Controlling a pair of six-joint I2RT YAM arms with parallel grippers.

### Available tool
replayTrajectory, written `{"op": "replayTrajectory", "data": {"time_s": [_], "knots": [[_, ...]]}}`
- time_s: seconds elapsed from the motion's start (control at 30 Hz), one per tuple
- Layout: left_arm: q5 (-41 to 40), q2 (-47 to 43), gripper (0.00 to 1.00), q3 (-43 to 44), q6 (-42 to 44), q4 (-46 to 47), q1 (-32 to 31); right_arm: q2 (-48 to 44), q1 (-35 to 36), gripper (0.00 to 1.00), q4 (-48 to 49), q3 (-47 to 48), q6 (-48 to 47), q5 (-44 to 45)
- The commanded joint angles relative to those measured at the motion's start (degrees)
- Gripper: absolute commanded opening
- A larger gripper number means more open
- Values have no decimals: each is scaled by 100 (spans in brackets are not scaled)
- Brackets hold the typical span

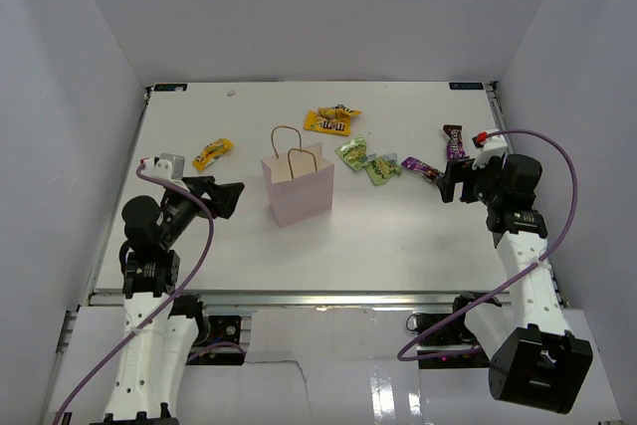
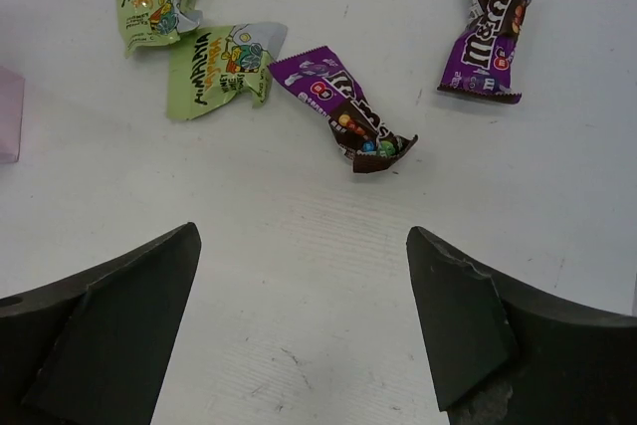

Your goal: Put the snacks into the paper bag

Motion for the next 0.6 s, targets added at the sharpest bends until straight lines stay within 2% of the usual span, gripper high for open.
{"op": "replayTrajectory", "data": {"time_s": [0.0, 0.07, 0.13, 0.17, 0.2, 0.27, 0.33, 0.43, 0.47, 0.57], "knots": [[-187, -93, 98, 0, 81, -88, -44, -98, -12, 90, 193, 118, -57, -120], [-257, -111, 98, -9, 64, -106, -70, -125, -21, 90, 298, 40, -66, -137], [-283, -119, 98, -9, 55, -106, -96, -99, -21, 90, 151, 30, -897, -732], [-292, -102, 98, -9, 55, -106, -96, -55, -21, 90, -42, 74, -1423, -1431], [-292, -93, 98, -17, 55, -106, -105, -2, -13, 90, -148, 92, -2211, -1682], [-310, -102, 98, -17, 46, -115, -131, 269, 5, 90, -298, 205, -2691, -1912], [-301, -93, 98, -26, 55, -97, -149, 820, 93, 91, -482, 591, -3061, -1703], [-354, -111, 98, -35, 72, -115, -149, 1964, 409, 100, -1018, 1514, -3422, -826], [-371, -102, 98, -35, 72, -106, -149, 2219, 488, 93, -1289, 1742, -3475, -397], [-389, -102, 98, -26, 81, -115, -149, 3029, 804, 91, -1441, 2349, -3519, 221]]}}
